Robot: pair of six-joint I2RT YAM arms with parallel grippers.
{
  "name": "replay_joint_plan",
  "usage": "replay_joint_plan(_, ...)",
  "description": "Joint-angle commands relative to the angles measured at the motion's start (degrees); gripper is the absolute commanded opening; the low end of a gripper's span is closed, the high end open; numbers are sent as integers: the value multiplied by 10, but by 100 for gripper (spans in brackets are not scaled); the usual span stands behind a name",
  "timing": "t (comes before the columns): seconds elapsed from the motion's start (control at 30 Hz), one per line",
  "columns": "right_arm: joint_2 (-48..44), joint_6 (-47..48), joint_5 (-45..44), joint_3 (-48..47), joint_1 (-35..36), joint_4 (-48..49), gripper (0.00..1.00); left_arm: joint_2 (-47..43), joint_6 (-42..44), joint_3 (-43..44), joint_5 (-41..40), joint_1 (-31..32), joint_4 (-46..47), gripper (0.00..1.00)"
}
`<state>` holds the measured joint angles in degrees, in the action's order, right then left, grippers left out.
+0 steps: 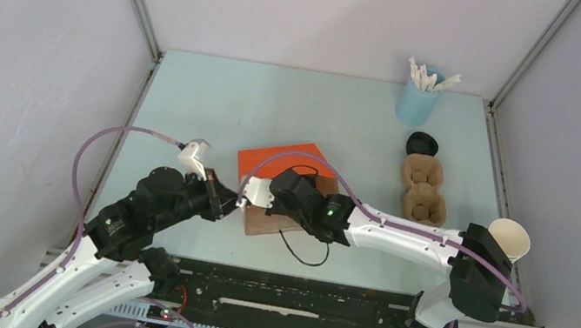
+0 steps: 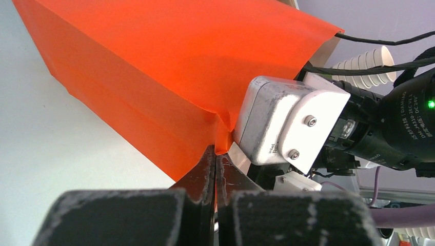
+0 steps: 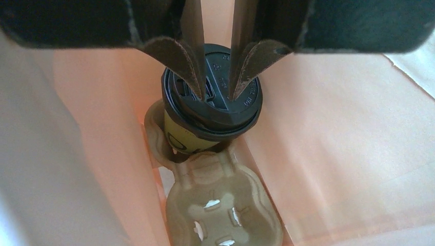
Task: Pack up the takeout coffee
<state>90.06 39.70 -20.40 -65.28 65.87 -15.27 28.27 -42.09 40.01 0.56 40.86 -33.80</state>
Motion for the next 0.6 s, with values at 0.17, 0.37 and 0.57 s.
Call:
replay_joint_plan(0.17,-21,-20,-40,-5,-8,-62,29,-9,-19,45,45,1,12,0)
replay_joint_plan(0.37,-49,5,-20,30,-9,-36,28,-7,-14,41,31,1,6,0)
replay_joint_plan(0.57,-113,70,35,108,-15,31,30,-2,-10,40,26,1,3,0)
